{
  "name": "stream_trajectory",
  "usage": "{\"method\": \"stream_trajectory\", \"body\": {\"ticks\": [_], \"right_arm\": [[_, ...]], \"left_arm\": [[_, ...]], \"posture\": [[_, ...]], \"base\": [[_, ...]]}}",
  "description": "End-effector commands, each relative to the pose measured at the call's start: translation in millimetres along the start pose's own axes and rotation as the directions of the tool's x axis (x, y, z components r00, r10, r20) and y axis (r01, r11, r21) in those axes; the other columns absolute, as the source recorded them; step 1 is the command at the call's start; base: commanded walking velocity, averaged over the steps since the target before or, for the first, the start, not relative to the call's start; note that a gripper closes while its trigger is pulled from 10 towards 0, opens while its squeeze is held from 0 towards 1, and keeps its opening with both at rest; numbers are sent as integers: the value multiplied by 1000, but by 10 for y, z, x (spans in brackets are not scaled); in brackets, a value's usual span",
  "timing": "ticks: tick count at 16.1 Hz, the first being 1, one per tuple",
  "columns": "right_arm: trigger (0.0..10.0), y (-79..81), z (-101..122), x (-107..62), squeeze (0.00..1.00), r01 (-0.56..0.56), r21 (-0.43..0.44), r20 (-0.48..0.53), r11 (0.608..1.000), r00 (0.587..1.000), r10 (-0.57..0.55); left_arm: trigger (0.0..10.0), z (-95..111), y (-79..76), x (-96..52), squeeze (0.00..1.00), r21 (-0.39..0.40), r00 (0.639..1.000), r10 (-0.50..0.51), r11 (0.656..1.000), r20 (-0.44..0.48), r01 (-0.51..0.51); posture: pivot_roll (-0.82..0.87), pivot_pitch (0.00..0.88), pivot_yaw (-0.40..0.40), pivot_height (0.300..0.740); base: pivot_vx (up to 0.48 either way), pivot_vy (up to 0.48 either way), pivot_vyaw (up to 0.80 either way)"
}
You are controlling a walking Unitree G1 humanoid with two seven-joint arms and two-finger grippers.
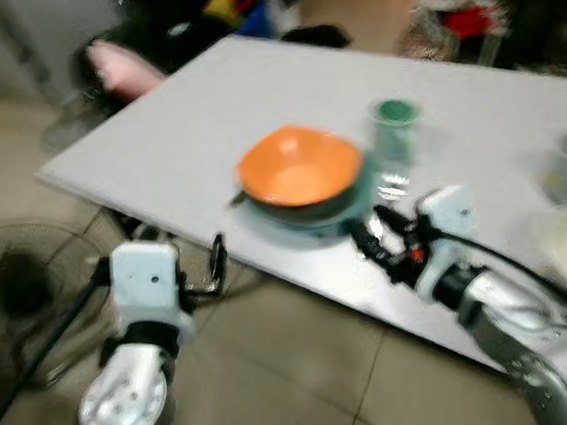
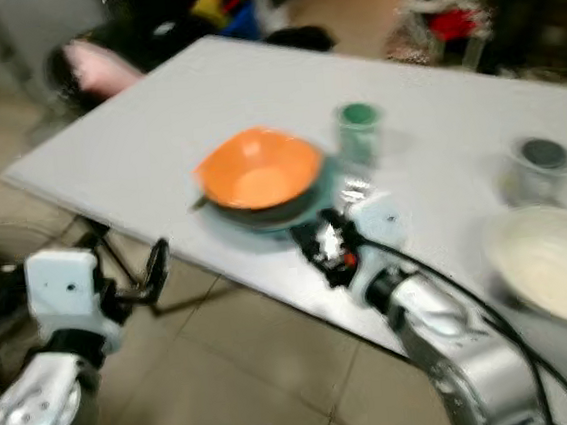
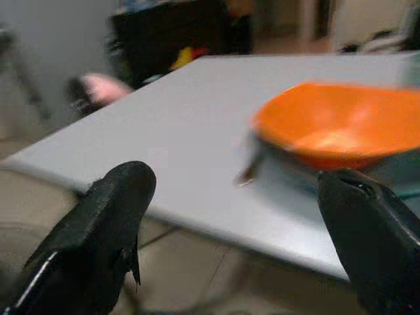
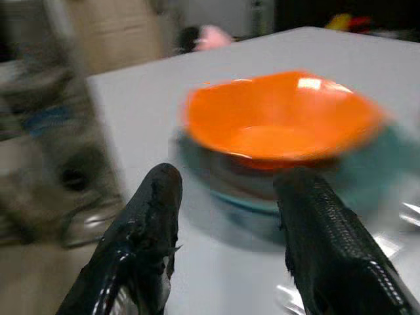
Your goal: Setting the table
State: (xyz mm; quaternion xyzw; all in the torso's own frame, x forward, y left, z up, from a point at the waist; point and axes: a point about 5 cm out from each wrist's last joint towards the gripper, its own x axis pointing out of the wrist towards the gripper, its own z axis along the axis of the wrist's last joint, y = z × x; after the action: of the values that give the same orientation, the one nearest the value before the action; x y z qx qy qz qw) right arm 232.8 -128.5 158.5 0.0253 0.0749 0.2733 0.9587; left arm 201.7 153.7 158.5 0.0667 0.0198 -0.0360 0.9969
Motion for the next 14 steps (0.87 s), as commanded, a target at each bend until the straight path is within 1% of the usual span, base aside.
{"method": "stream_trajectory", "body": {"ticks": [1, 5, 8, 11, 14], "right_arm": [[10000, -37, 26, -23, 0, 14, -9, 10, 1000, 1000, -14], [10000, -50, 33, 21, 0, 30, -5, 20, 1000, 999, -30], [10000, -73, 15, 50, 0, 59, 47, 27, 997, 998, -60], [10000, -44, -15, 72, 0, 39, 50, 16, 998, 999, -40], [10000, -37, -38, 86, 0, 35, 62, 9, 997, 999, -35]], "left_arm": [[10000, 17, -5, 0, 0, 3, 1000, 4, 1000, 8, -4], [10000, 20, 3, 43, 0, 1, 1000, 18, 1000, 13, -18], [10000, 37, 25, 69, 0, 14, 999, 30, 999, 22, -30], [10000, 25, 11, 39, 0, 14, 1000, 13, 1000, 14, -13], [10000, 24, 13, 31, 0, -2, 1000, 25, 1000, 15, -25]], "posture": [[-76, 32, 63, 740], [-70, 28, 55, 740], [-65, 24, 51, 740], [-58, 23, 47, 740], [-52, 16, 37, 740]], "base": [[0, 0, 800], [0, 0, 800], [0, 0, 800], [0, 0, 800], [0, 0, 800]]}}
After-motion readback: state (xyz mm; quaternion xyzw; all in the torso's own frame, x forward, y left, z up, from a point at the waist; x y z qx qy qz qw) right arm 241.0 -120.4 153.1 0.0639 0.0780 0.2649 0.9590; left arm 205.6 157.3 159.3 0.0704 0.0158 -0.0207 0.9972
